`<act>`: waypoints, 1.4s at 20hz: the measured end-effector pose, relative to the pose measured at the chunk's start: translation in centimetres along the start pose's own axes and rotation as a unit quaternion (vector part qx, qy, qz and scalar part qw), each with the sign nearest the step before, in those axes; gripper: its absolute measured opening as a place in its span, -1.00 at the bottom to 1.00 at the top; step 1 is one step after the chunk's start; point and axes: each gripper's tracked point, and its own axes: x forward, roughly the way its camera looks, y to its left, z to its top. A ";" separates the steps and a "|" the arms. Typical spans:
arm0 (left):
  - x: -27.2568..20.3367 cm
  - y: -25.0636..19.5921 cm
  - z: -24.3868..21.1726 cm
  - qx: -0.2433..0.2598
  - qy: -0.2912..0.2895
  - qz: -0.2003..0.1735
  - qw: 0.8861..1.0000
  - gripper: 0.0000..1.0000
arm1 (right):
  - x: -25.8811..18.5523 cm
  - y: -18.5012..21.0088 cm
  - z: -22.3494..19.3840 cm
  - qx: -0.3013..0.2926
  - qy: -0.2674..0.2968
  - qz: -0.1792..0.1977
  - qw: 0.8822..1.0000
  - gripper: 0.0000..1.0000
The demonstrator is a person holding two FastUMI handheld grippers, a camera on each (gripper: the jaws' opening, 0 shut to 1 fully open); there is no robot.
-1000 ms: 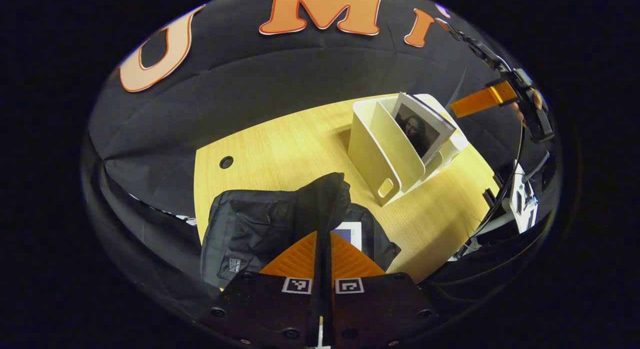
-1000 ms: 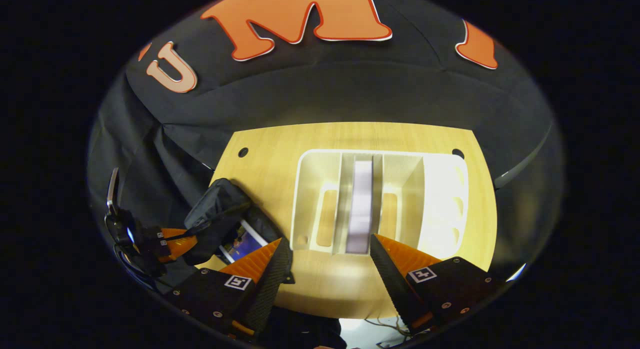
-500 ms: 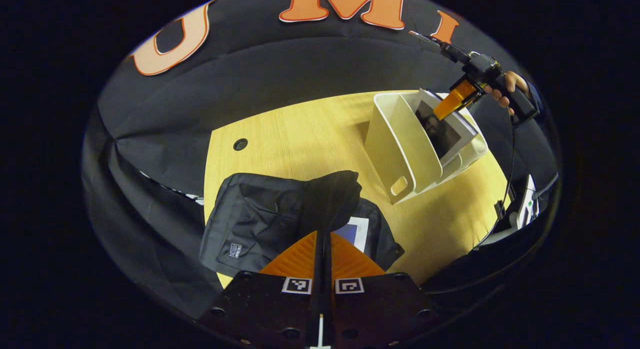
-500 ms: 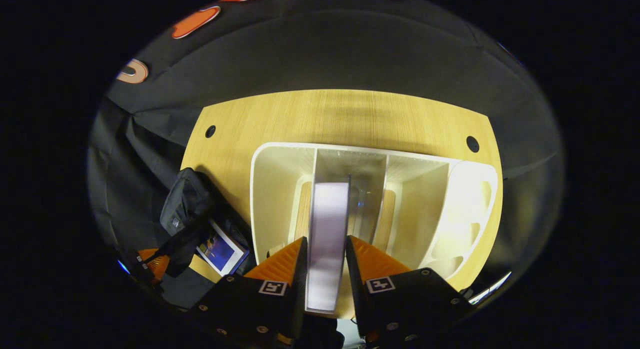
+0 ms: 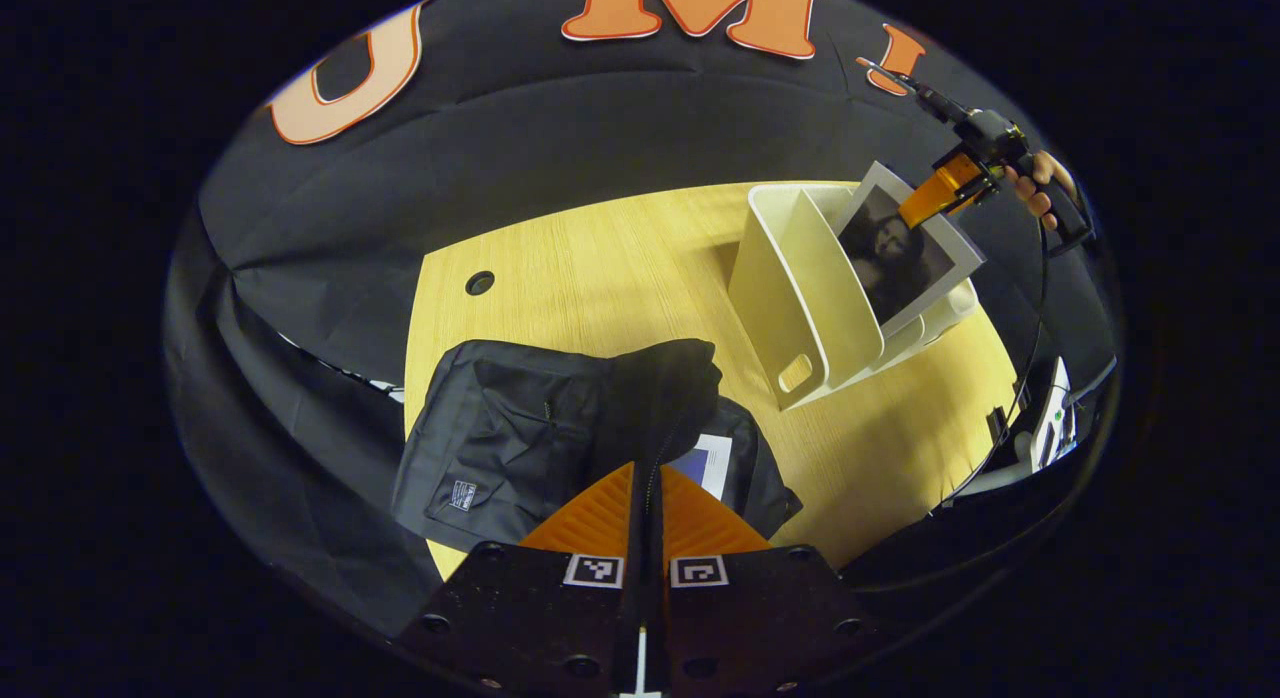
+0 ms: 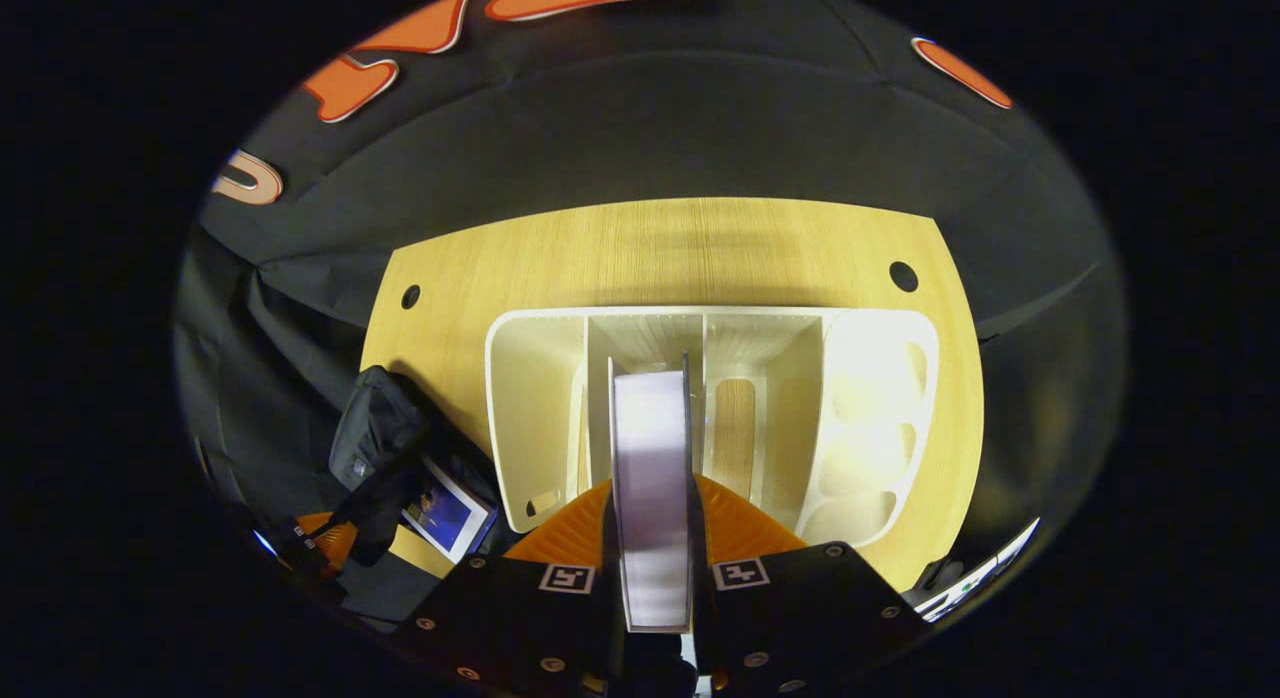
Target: Open the schoolbag, grab two books from the bookshelf and put them into the schoolbag.
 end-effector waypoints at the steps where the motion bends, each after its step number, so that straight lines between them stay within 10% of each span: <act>1: -0.1 0.0 0.0 0.006 -0.003 -0.005 1.000 -0.94 | -1.1 0.1 -0.3 0.005 -0.010 0.001 1.000 -0.43; 17: -1.2 1.9 -0.6 0.126 -0.047 -0.101 0.986 -0.94 | -13.6 5.3 -10.0 0.125 -0.121 0.001 0.985 -0.43; 28: -2.1 2.7 -0.7 0.183 -0.060 -0.149 0.970 -0.94 | -10.8 16.1 -18.3 0.236 -0.145 0.120 0.953 -0.47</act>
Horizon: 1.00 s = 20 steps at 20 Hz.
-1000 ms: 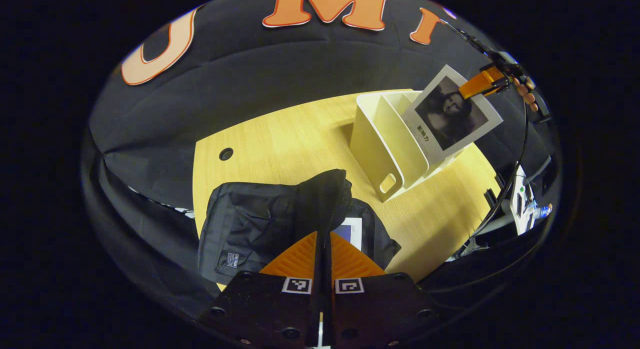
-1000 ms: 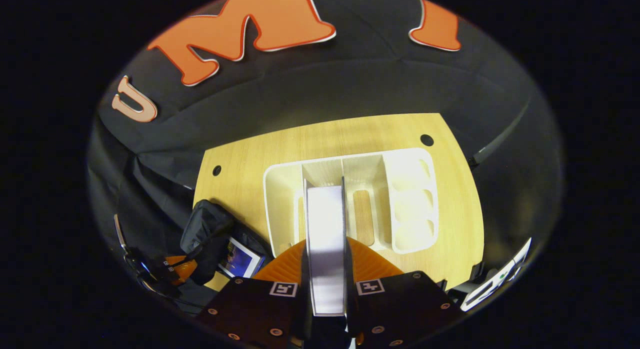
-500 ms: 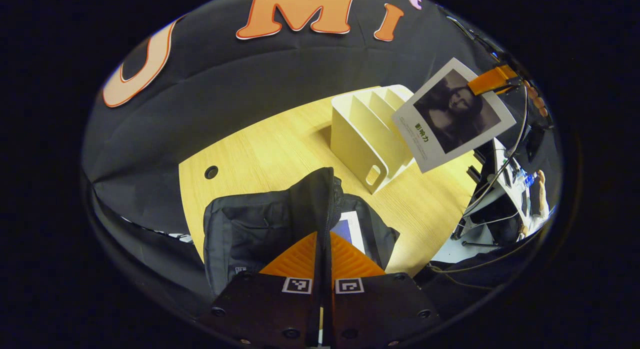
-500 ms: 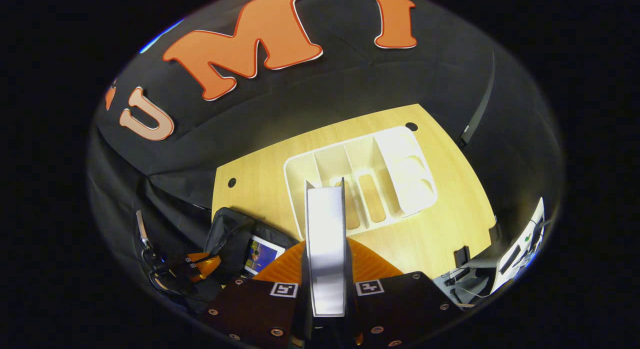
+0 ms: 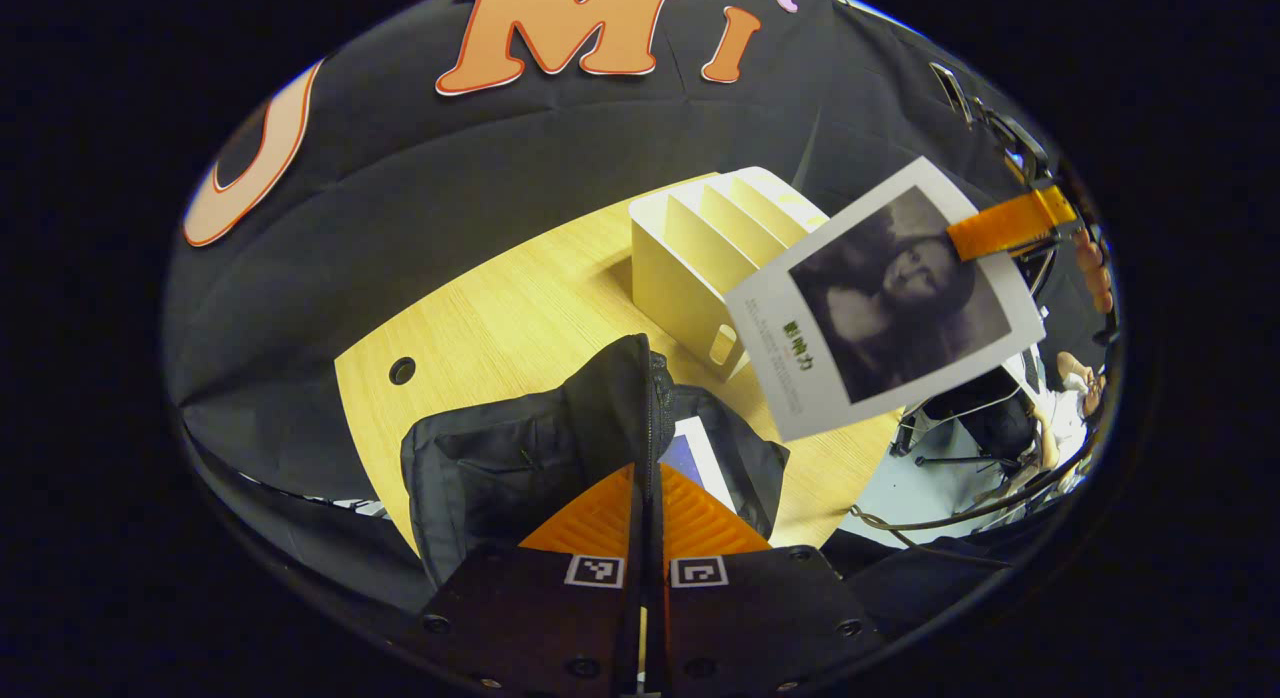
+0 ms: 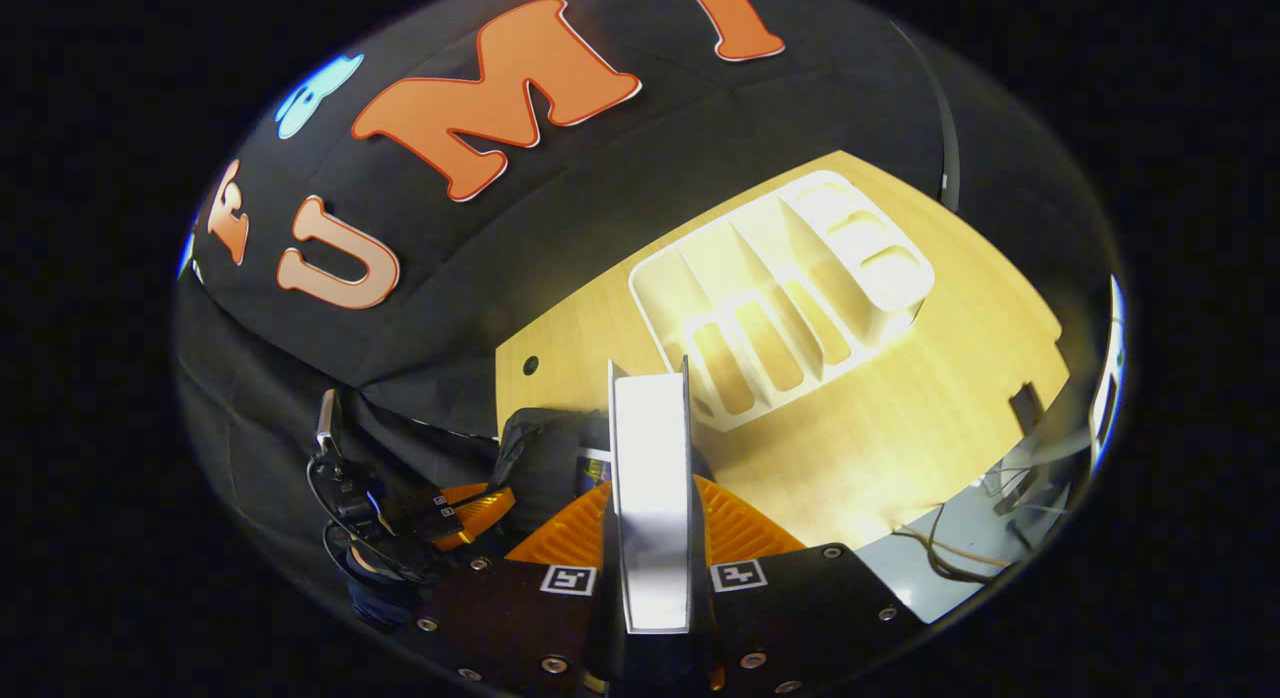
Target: Open the schoolbag, grab two books from the bookshelf and put them into the schoolbag.
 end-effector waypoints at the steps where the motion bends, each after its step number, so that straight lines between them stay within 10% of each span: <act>1: -0.2 0.1 0.1 0.004 0.000 -0.002 1.000 -0.94 | 0.8 0.3 -1.1 0.014 0.004 0.012 1.000 -0.46; 8: -1.1 0.3 0.5 0.011 -0.010 -0.017 1.000 -0.94 | 9.1 3.1 -6.6 0.112 0.031 0.122 0.986 -0.47; 20: -1.1 -1.4 0.7 0.011 -0.010 -0.027 1.000 -0.94 | 19.6 6.6 -11.2 0.182 0.042 0.198 0.962 -0.47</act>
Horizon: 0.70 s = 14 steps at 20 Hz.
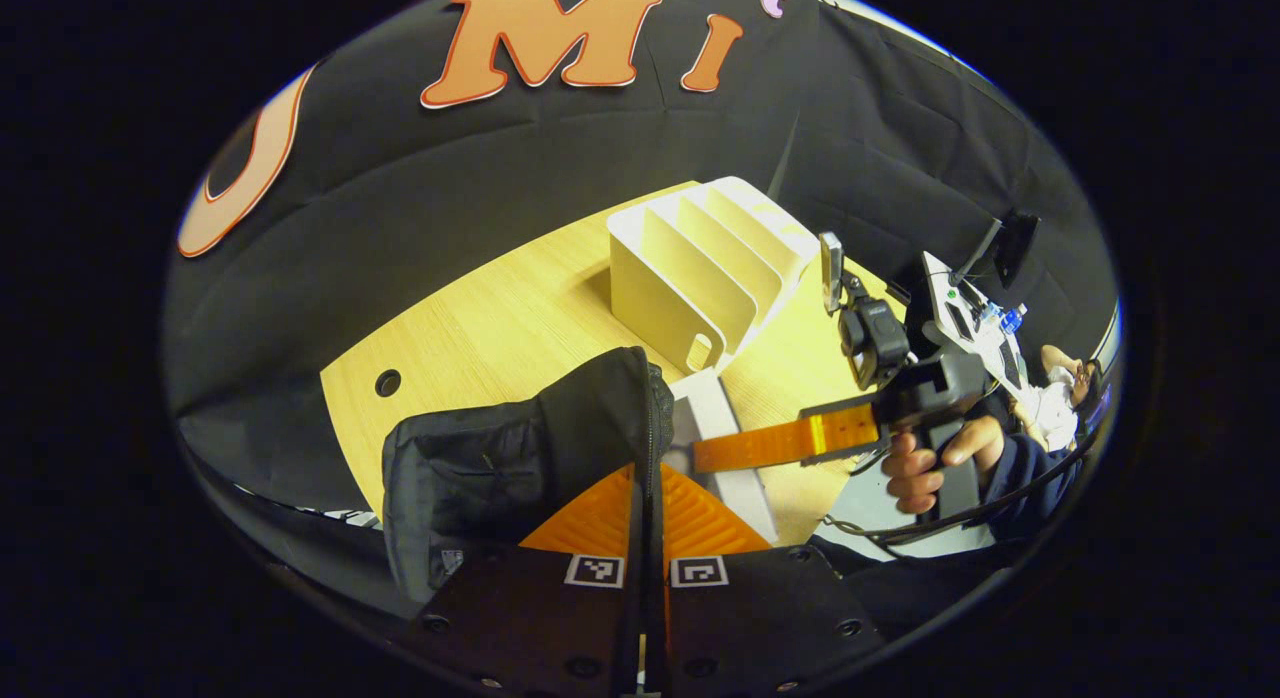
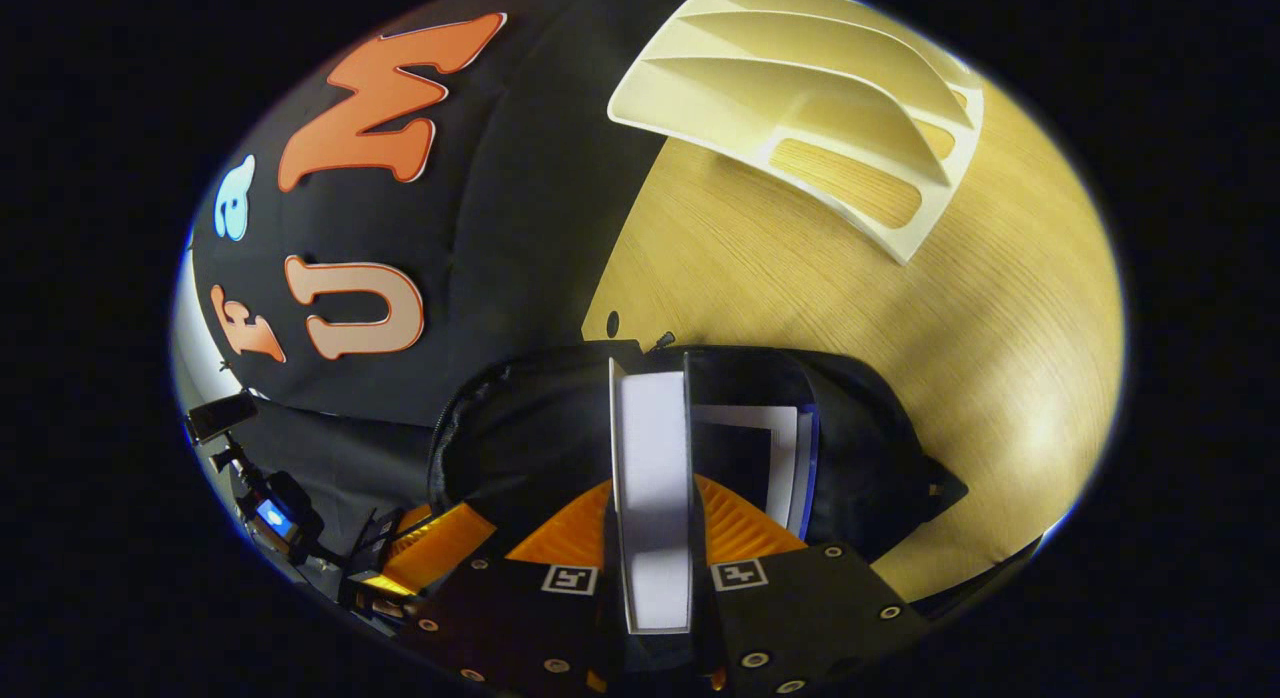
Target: Open the schoolbag, grab two books from the bookshelf and put them into the schoolbag.
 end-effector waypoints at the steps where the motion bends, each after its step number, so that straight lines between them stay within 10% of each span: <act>1: 0.4 -0.5 0.1 0.001 0.001 -0.002 1.000 -0.94 | 0.5 -0.1 -0.3 0.004 -0.005 0.002 1.000 -0.47; 10: 2.1 -3.0 1.0 -0.004 0.005 0.007 1.000 -0.94 | 5.0 -0.8 -3.8 -0.004 0.008 0.028 1.000 -0.45; 14: 1.5 -1.5 0.1 -0.050 -0.006 0.037 0.998 -0.94 | 2.9 -3.9 -3.4 -0.108 0.056 -0.069 0.990 -0.12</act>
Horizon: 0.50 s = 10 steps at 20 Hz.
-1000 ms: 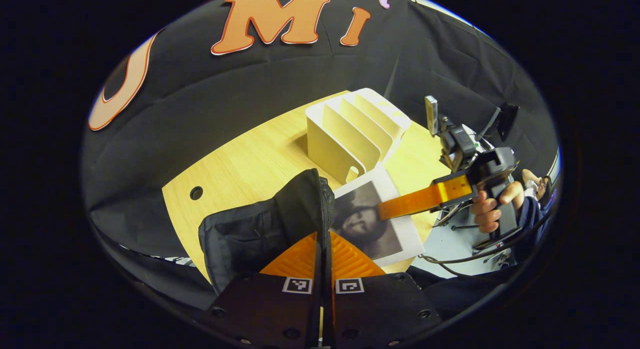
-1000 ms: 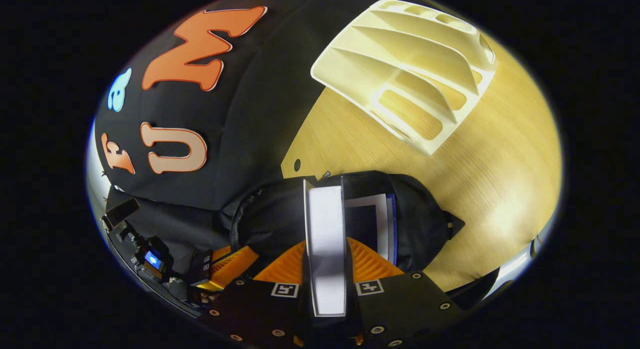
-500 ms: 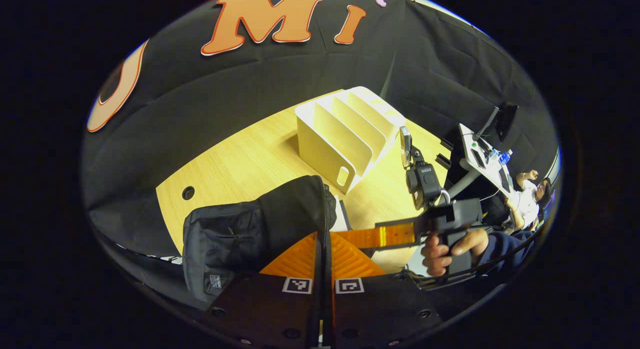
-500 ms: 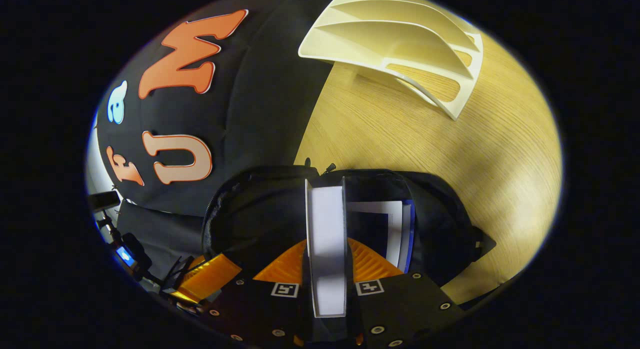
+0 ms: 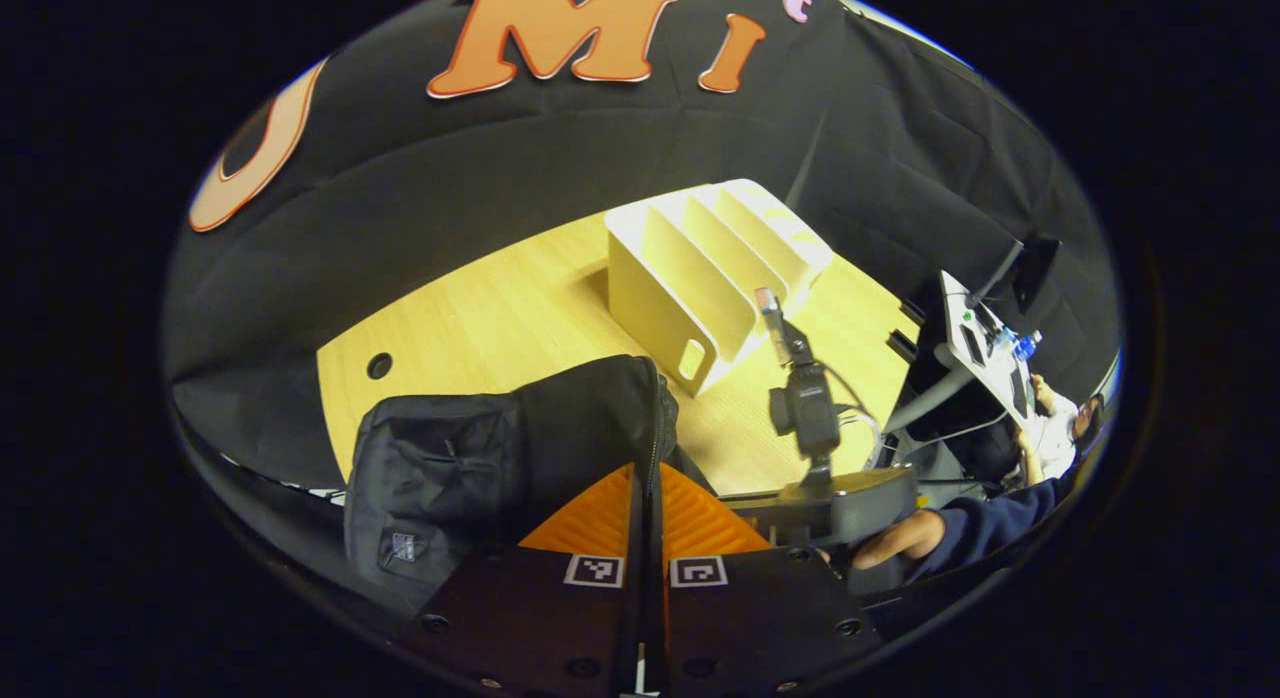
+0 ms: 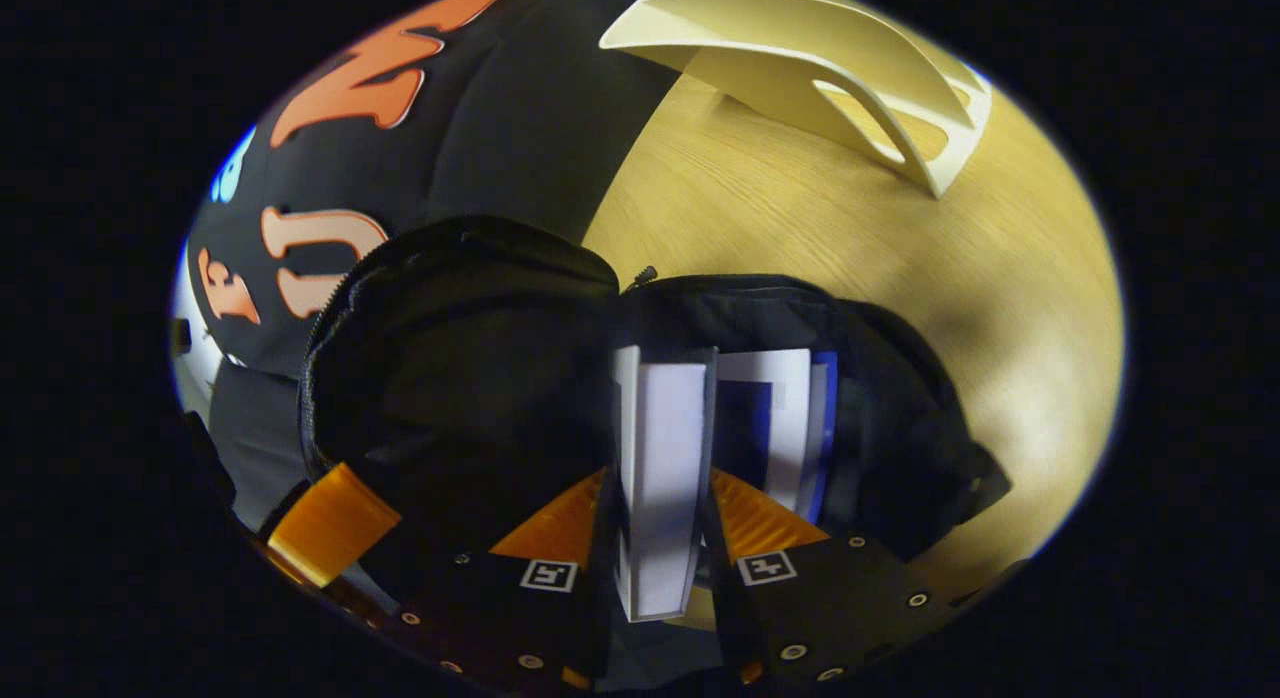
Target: Open the schoolbag, grab two books from the bookshelf and put them into the schoolbag.
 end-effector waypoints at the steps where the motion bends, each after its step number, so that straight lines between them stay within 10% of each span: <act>1: 0.0 0.0 0.0 -0.005 -0.001 0.007 1.000 -0.94 | -1.0 -1.1 0.7 -0.039 0.001 -0.024 0.999 -0.02; 7: 2.7 -2.3 -1.2 -0.036 0.013 0.029 0.999 -0.81 | -8.5 -5.0 6.8 -0.126 -0.031 -0.060 0.990 0.65; 10: 4.4 -6.0 -1.0 -0.052 0.004 0.044 0.998 -0.19 | -13.8 -9.7 11.5 -0.206 -0.053 -0.115 0.970 0.90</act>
